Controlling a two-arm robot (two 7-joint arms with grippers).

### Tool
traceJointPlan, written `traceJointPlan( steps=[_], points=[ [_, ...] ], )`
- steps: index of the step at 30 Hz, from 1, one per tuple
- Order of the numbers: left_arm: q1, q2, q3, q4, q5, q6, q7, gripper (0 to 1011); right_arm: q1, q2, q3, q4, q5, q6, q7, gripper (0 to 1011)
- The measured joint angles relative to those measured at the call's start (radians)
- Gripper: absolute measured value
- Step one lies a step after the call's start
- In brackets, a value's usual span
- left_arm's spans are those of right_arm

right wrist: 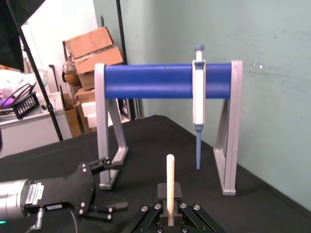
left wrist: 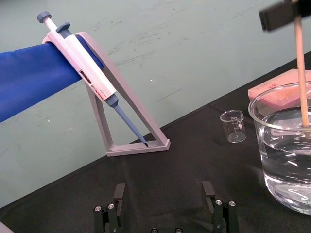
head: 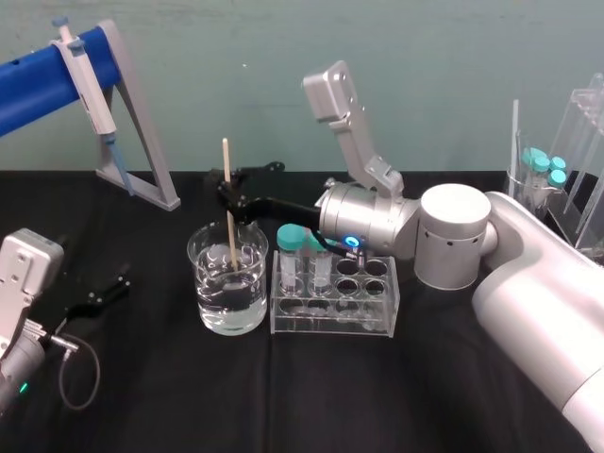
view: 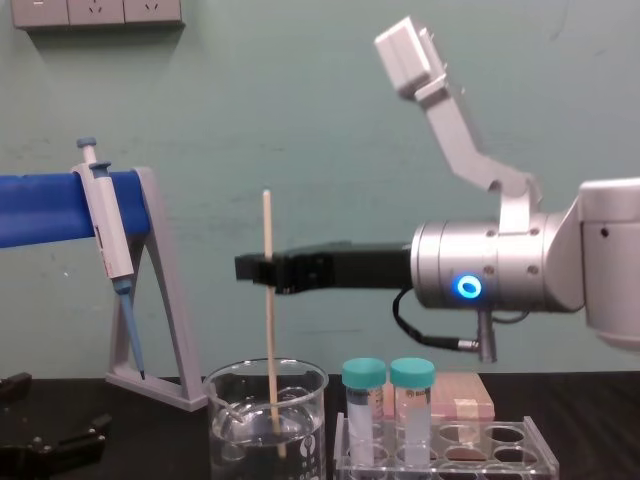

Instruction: Hold the thermometer with one hand and immerse one end into the beaker, then reinsert it into the test tube rack.

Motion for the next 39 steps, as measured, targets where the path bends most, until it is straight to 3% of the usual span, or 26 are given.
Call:
traceJointPlan(
  steps=[9,15,19,26,32,39],
  points=[
    [0.0,0.0,0.0,0.0,0.0,0.0,0.0,1004,-0.004,0.039,0.046,-0.115,0.027,0.033,-0.013,53],
    [0.0,0.0,0.0,0.0,0.0,0.0,0.0,1004,-0.025,0.075,0.102,-0.22,0.078,0.048,-0.048,53],
    [0.0,0.0,0.0,0.0,0.0,0.0,0.0,1004,-0.05,0.123,0.152,-0.324,0.115,0.069,-0.093,53],
    [0.0,0.0,0.0,0.0,0.0,0.0,0.0,1004,-0.078,0.206,0.214,-0.433,0.147,0.106,-0.152,53],
    [0.0,0.0,0.0,0.0,0.0,0.0,0.0,1004,-0.107,0.278,0.26,-0.497,0.163,0.128,-0.198,53],
    [0.0,0.0,0.0,0.0,0.0,0.0,0.0,1003,-0.172,0.335,0.307,-0.539,0.195,0.157,-0.25,53]
  ],
)
